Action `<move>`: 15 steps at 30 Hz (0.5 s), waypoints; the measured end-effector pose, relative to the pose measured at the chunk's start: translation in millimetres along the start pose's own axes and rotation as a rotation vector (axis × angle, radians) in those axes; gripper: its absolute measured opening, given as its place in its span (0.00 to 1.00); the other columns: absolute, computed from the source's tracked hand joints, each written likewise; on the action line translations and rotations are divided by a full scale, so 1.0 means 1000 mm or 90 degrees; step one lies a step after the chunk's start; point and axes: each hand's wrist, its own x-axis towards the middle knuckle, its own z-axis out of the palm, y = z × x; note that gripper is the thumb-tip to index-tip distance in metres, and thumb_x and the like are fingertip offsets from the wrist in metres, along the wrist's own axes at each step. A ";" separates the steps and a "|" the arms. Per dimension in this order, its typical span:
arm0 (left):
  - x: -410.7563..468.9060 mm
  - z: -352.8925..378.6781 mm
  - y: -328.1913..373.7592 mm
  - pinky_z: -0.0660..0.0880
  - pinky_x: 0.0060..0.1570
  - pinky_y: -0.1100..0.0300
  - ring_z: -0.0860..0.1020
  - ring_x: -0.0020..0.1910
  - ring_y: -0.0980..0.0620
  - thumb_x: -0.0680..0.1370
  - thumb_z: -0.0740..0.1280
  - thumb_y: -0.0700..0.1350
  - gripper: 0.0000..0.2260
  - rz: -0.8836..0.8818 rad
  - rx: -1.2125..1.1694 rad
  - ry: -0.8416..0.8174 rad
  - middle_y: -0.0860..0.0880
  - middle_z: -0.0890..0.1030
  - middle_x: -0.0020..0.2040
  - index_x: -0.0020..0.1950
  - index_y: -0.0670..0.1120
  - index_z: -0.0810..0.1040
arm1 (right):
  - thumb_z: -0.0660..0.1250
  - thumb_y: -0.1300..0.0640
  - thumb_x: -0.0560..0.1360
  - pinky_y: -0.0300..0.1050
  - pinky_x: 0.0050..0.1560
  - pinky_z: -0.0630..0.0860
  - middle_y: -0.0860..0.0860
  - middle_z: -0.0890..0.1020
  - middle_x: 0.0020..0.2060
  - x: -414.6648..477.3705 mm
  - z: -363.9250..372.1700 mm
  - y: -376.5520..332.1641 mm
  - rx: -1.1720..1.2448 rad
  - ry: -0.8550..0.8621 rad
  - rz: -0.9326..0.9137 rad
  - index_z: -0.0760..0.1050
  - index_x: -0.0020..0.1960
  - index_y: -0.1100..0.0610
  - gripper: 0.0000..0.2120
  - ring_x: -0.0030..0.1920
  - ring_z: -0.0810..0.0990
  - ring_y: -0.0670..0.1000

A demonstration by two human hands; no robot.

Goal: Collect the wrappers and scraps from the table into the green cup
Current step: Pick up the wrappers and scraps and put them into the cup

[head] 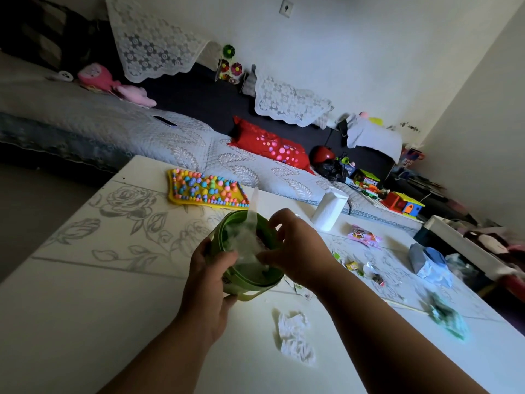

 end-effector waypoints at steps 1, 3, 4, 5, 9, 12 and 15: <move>0.000 0.000 0.000 0.75 0.50 0.50 0.78 0.56 0.47 0.78 0.66 0.39 0.23 0.002 0.000 -0.003 0.48 0.78 0.64 0.69 0.58 0.73 | 0.76 0.58 0.65 0.45 0.46 0.78 0.51 0.77 0.53 0.000 0.000 0.000 0.016 -0.003 0.017 0.70 0.62 0.48 0.29 0.52 0.77 0.54; -0.001 0.000 -0.001 0.75 0.50 0.50 0.77 0.56 0.47 0.78 0.66 0.39 0.24 0.002 0.006 -0.008 0.48 0.78 0.65 0.70 0.58 0.73 | 0.75 0.59 0.66 0.47 0.57 0.77 0.51 0.75 0.62 -0.001 0.002 -0.002 0.012 -0.029 -0.011 0.65 0.71 0.46 0.37 0.60 0.76 0.54; -0.001 0.000 -0.002 0.75 0.51 0.49 0.77 0.57 0.47 0.78 0.66 0.39 0.24 0.001 0.011 -0.009 0.48 0.78 0.65 0.70 0.58 0.73 | 0.73 0.60 0.67 0.44 0.58 0.75 0.51 0.76 0.63 -0.001 0.004 -0.004 -0.007 -0.045 -0.039 0.64 0.72 0.44 0.37 0.61 0.76 0.53; -0.001 0.001 -0.002 0.75 0.52 0.49 0.77 0.58 0.47 0.78 0.66 0.39 0.24 0.000 0.015 -0.012 0.48 0.78 0.66 0.70 0.58 0.73 | 0.71 0.60 0.69 0.41 0.58 0.73 0.51 0.76 0.63 -0.002 0.006 -0.007 -0.031 -0.063 -0.064 0.65 0.71 0.43 0.34 0.61 0.76 0.53; -0.002 0.000 -0.002 0.75 0.60 0.44 0.78 0.61 0.46 0.78 0.66 0.39 0.24 0.004 0.030 -0.019 0.49 0.79 0.65 0.71 0.59 0.72 | 0.61 0.59 0.77 0.41 0.54 0.73 0.53 0.81 0.57 -0.006 0.015 -0.016 -0.143 -0.169 -0.143 0.76 0.63 0.50 0.16 0.56 0.79 0.53; -0.003 -0.002 0.000 0.73 0.64 0.40 0.77 0.62 0.46 0.78 0.66 0.39 0.24 0.005 0.039 -0.019 0.49 0.79 0.65 0.71 0.59 0.72 | 0.56 0.58 0.80 0.44 0.47 0.73 0.58 0.82 0.51 -0.006 0.019 -0.019 -0.198 -0.230 -0.162 0.77 0.57 0.60 0.13 0.52 0.80 0.57; -0.003 -0.002 0.001 0.73 0.65 0.39 0.77 0.62 0.46 0.78 0.66 0.39 0.24 0.000 0.044 -0.020 0.50 0.79 0.65 0.70 0.59 0.73 | 0.56 0.59 0.80 0.43 0.45 0.72 0.58 0.82 0.51 -0.004 0.018 -0.021 -0.194 -0.245 -0.149 0.77 0.56 0.60 0.13 0.51 0.80 0.57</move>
